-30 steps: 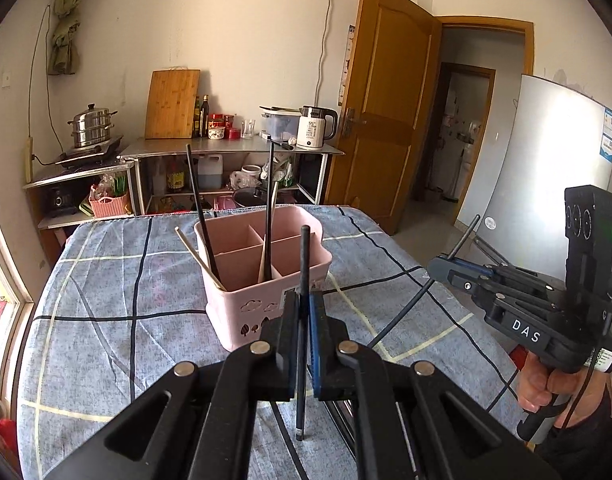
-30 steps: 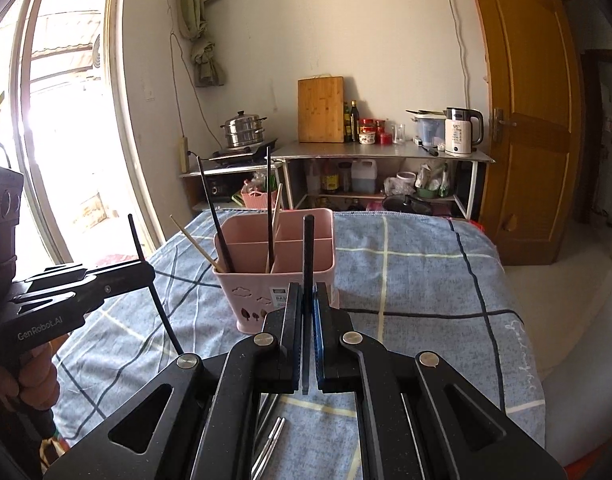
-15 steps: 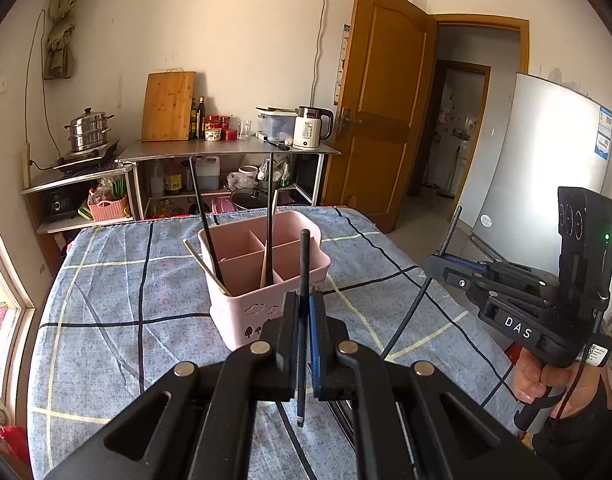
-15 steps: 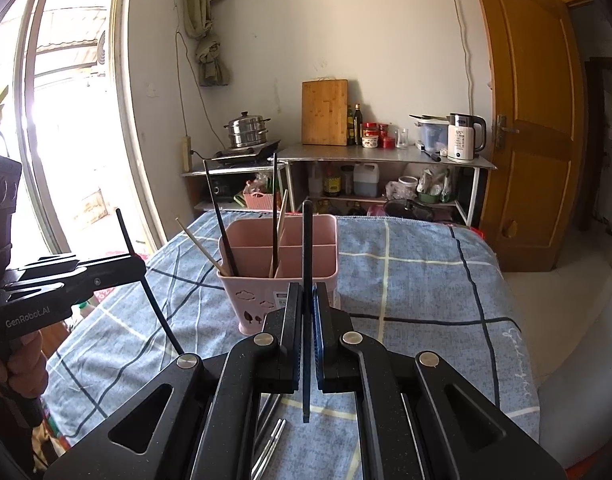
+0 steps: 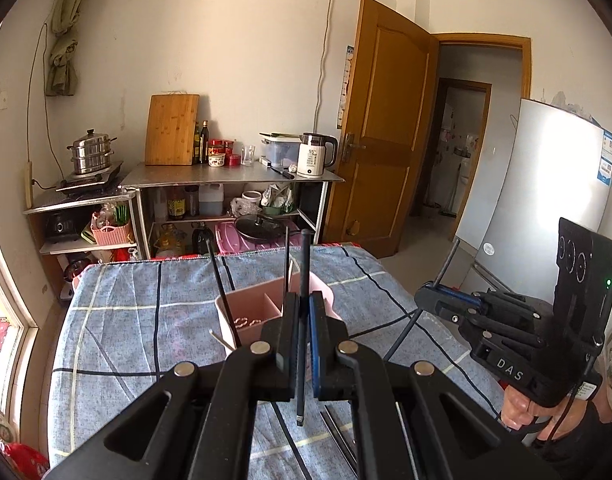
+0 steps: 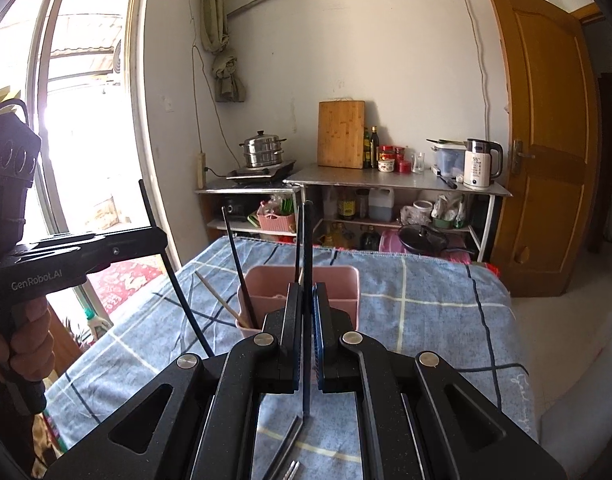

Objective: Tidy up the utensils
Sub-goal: 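Lift both black chopsticks, carry them over the pink basket and lower them in, then open both tools to release the chopsticks into the basket, then grasp a black chopstick with the left tool while the right tool grasps another black chopstick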

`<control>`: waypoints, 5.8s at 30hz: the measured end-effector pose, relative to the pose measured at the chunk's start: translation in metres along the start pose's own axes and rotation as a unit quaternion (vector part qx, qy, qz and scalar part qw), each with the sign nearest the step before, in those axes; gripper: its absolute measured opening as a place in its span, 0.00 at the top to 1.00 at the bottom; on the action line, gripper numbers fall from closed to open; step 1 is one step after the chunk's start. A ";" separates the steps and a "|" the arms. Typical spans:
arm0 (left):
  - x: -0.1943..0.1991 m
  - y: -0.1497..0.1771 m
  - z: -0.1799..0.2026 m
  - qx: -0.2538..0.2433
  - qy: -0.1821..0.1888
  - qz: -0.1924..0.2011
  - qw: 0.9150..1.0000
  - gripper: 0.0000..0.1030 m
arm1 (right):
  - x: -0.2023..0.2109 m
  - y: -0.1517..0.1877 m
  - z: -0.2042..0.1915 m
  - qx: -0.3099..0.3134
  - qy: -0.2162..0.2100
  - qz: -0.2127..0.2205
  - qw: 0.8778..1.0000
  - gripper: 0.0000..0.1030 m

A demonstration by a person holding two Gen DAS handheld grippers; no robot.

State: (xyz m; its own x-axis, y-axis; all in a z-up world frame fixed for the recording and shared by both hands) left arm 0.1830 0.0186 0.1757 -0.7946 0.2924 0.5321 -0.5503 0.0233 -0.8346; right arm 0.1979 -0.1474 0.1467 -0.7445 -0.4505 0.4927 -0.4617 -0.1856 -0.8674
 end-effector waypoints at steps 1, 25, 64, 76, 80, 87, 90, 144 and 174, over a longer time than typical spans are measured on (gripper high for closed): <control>0.000 -0.007 -0.002 0.001 0.000 0.005 1.000 0.95 | -0.001 -0.007 -0.002 0.002 -0.003 0.006 1.000 0.95; -0.057 -0.024 -0.050 0.044 -0.018 0.006 0.999 0.95 | -0.081 -0.028 -0.009 -0.010 -0.013 -0.003 1.000 0.95; -0.008 0.061 -0.031 0.057 -0.032 0.020 0.998 0.74 | -0.005 0.059 0.017 -0.051 0.001 -0.026 0.998 0.87; -0.020 0.132 -0.002 0.055 -0.008 -0.036 0.998 0.74 | 0.010 0.122 0.012 -0.053 0.016 -0.065 0.996 0.87; -0.025 0.148 0.005 0.054 0.002 -0.053 0.997 0.74 | 0.010 0.136 0.007 -0.053 0.012 -0.077 0.996 0.87; -0.033 0.168 0.019 0.051 0.012 -0.080 0.995 0.74 | 0.007 0.153 0.006 -0.059 0.012 -0.092 0.994 0.87; -0.037 0.173 0.022 0.052 0.016 -0.088 0.995 0.74 | 0.005 0.158 0.007 -0.061 0.011 -0.098 0.993 0.87; -0.120 0.201 0.031 0.017 -0.059 -0.210 0.976 0.93 | -0.012 0.173 0.020 -0.088 0.012 -0.127 0.988 0.87; -0.129 0.189 -0.024 0.060 -0.063 -0.212 0.973 0.91 | -0.111 0.171 -0.009 -0.056 0.009 -0.237 0.970 0.87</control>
State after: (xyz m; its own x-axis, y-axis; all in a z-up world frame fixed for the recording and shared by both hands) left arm 0.1878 0.0086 -0.0542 -0.5105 0.1605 0.8448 -0.8557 0.0019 -0.5175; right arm 0.1975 -0.1211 -0.0553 -0.4444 -0.3215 0.8361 -0.8024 -0.2720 -0.5311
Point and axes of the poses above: each gripper's, at about its wrist camera, not at the fingertips, and x roughly against the way its jaws point, z to its right, y to its underside, the point moved 2 cm from there along -x, roughly the way its jaws point, and after that the axes turned 5 degrees about -z, right-handed, at the moved point
